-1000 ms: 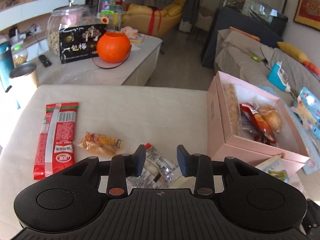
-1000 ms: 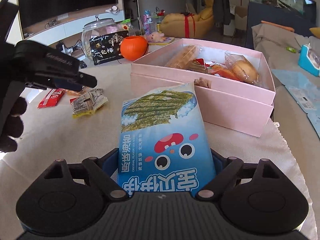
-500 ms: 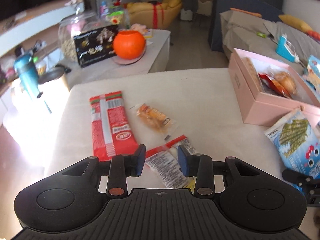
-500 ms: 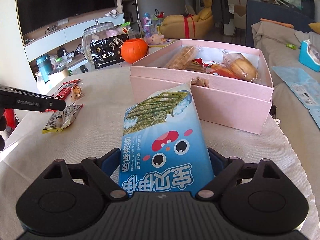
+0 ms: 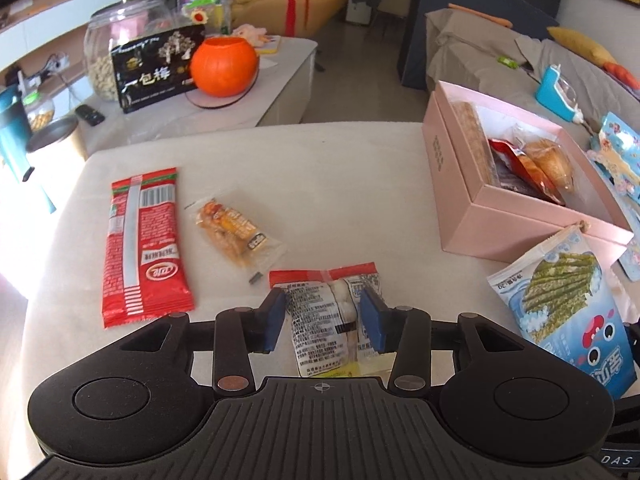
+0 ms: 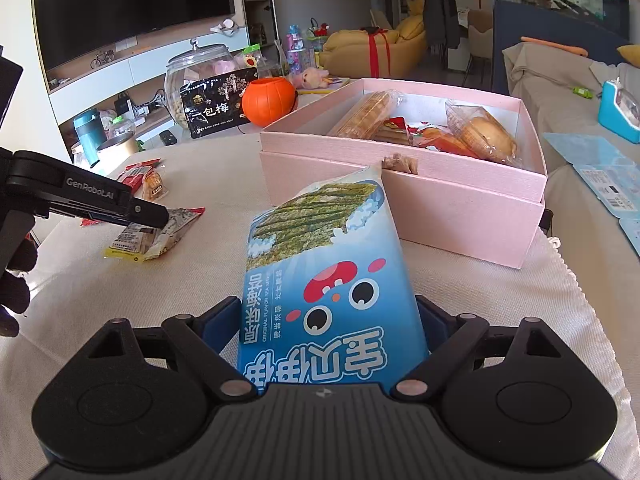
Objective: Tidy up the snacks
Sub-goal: 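Grasp the white snack packet with the left gripper while the right holds the seaweed packet, then lift the white packet with the left gripper while the right holds the seaweed packet by the box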
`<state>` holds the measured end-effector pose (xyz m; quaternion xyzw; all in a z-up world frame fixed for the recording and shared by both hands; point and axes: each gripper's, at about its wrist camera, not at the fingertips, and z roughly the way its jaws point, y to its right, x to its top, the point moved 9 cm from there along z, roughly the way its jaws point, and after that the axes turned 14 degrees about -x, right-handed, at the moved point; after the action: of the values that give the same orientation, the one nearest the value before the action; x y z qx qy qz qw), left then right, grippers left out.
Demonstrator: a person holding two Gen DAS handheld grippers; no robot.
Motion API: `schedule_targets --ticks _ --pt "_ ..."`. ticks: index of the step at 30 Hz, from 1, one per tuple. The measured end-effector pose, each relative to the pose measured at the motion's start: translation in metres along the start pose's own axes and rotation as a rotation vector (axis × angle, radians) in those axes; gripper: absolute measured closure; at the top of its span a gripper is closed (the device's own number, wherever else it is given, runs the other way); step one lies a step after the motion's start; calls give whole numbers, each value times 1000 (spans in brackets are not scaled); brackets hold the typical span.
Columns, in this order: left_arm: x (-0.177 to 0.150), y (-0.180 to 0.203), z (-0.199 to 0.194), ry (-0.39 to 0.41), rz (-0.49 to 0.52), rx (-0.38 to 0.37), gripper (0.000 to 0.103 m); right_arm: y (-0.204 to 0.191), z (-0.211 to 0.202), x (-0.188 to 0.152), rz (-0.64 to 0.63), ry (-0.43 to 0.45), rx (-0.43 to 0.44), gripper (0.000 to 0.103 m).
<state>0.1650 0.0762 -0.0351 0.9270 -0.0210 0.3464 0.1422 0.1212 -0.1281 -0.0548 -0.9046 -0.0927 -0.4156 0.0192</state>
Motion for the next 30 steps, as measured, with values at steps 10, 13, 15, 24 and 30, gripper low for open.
schedule_targets --ticks 10,13,15,24,30 --pt "-12 30 1 -37 207 -36 54 0 0 0 0 0 0 12" --pt "-15 29 -1 -34 239 1 53 0 0 0 1 0 0 12" --pt "-14 23 -5 -26 268 58 53 0 0 0 0 0 0 12" --pt "-16 13 -6 -28 186 -7 60 0 0 0 1 0 1 12" --pt "-12 19 3 -39 130 -87 60 0 0 0 1 0 1 12"
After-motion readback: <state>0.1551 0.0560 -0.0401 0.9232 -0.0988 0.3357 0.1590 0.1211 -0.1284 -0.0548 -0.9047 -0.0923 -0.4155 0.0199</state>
